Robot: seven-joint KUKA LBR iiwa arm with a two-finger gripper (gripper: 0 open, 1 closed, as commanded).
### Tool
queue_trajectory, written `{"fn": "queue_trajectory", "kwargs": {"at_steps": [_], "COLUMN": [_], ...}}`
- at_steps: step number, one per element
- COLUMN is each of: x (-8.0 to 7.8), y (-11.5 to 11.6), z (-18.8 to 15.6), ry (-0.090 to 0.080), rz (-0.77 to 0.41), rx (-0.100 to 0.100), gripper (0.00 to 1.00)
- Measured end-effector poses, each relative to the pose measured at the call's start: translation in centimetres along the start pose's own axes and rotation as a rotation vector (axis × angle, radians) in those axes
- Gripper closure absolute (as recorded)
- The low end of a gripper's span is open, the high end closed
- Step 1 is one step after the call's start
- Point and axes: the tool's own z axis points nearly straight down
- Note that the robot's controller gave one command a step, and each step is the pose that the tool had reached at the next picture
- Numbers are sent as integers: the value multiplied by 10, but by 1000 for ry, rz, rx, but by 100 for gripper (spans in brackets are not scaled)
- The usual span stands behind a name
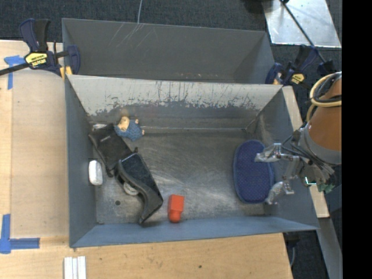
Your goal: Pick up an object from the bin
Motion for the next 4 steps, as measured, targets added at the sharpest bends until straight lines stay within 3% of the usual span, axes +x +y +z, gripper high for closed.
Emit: {"fn": "queue_trajectory", "kwargs": {"at_steps": [1,2,3,4], "x": [-71,-79,-106,-126], "y": [16,49,70,81], "z": [106,81,74,107], "ry": [5,-9,-10,14], "rz": [-353,-1014,-1329,-1638], "rx": [1,5,5,2], "gripper": [0,0,0,0]}}
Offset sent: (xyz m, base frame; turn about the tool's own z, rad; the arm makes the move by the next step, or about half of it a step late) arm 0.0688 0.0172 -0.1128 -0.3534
